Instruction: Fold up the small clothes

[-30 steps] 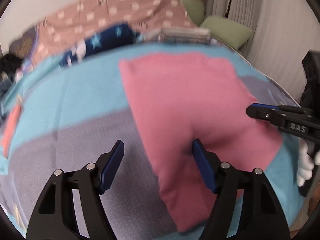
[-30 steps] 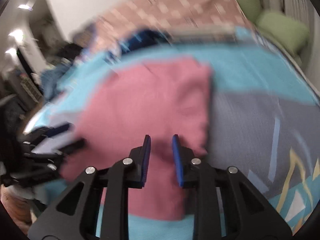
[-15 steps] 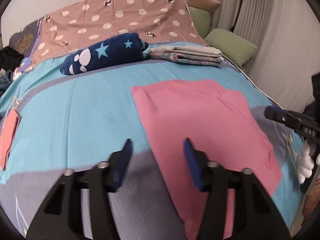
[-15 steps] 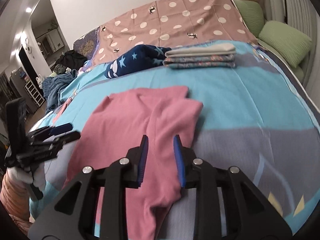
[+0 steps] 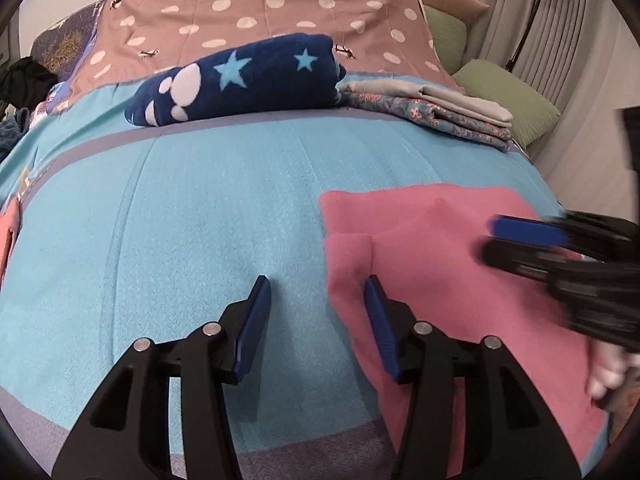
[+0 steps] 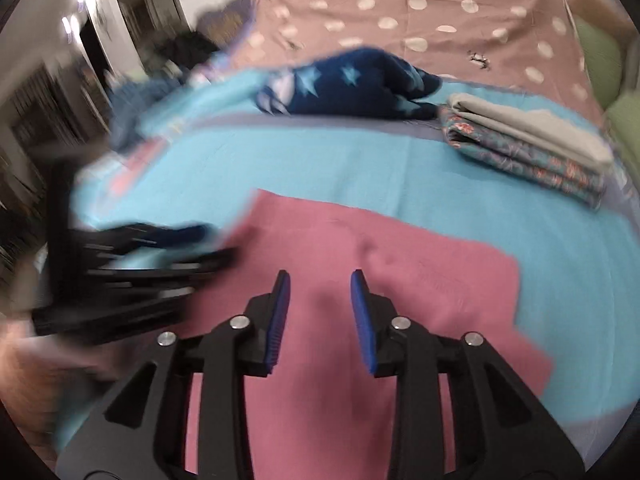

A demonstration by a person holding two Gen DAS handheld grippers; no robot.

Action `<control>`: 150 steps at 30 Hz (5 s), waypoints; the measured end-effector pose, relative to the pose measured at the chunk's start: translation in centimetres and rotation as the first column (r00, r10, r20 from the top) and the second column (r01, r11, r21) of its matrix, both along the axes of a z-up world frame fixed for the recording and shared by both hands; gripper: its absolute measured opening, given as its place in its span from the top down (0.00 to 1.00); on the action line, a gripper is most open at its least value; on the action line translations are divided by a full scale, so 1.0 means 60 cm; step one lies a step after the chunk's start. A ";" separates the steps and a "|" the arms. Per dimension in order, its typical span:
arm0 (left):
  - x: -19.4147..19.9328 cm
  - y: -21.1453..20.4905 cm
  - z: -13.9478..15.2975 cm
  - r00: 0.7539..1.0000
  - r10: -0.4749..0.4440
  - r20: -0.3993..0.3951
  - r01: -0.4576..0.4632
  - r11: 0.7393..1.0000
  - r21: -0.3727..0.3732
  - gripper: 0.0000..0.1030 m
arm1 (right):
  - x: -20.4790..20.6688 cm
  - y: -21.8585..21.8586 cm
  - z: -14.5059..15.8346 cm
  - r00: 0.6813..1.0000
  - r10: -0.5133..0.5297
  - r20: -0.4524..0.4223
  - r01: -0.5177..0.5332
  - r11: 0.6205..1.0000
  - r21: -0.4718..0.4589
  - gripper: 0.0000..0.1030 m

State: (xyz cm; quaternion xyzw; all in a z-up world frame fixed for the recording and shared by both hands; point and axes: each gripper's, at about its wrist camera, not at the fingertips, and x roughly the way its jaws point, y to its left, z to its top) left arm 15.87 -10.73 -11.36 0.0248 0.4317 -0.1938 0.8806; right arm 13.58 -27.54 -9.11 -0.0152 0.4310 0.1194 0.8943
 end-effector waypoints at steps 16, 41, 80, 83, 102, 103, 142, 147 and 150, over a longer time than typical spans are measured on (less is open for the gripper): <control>-0.052 0.047 0.023 0.988 -0.103 -0.115 0.070 0.962 -0.263 0.42 | -0.165 -0.207 0.048 0.972 -0.235 -0.004 0.230 0.949 0.217 0.50; -0.032 -0.014 -0.020 0.943 -0.284 -0.171 0.200 0.899 -0.391 0.49 | -0.099 -0.199 -0.041 0.988 0.033 -0.148 0.055 0.828 0.557 0.40; -0.204 -0.117 0.264 0.865 -0.354 0.356 0.398 0.915 -0.059 0.80 | -0.309 -0.183 0.240 0.918 -0.129 0.374 0.018 0.958 0.287 0.81; -0.190 -0.143 0.300 0.846 -0.371 0.384 0.411 0.911 -0.026 0.81 | -0.301 -0.192 0.277 0.903 -0.141 0.407 0.039 0.968 0.250 0.81; 0.122 -0.383 0.440 0.828 -0.331 0.452 0.333 0.940 0.077 0.81 | 0.026 -0.393 0.425 0.817 -0.312 0.485 0.215 0.945 0.245 0.81; 0.143 -0.388 0.428 0.838 -0.323 0.439 0.321 0.944 0.082 0.81 | 0.050 -0.398 0.415 0.823 -0.315 0.473 0.218 0.943 0.250 0.81; -0.212 -0.171 0.236 0.907 -0.020 0.421 0.056 0.996 -0.073 0.02 | -0.352 -0.164 0.262 0.667 -0.562 0.489 0.508 0.823 0.253 0.02; -0.261 -0.153 0.246 0.904 -0.030 0.427 0.062 0.996 -0.063 0.02 | -0.389 -0.142 0.259 0.696 -0.566 0.443 0.506 0.824 0.257 0.02; -0.278 -0.144 0.246 0.914 -0.025 0.405 0.062 0.995 -0.080 0.02 | -0.401 -0.135 0.251 0.706 -0.573 0.416 0.517 0.818 0.250 0.02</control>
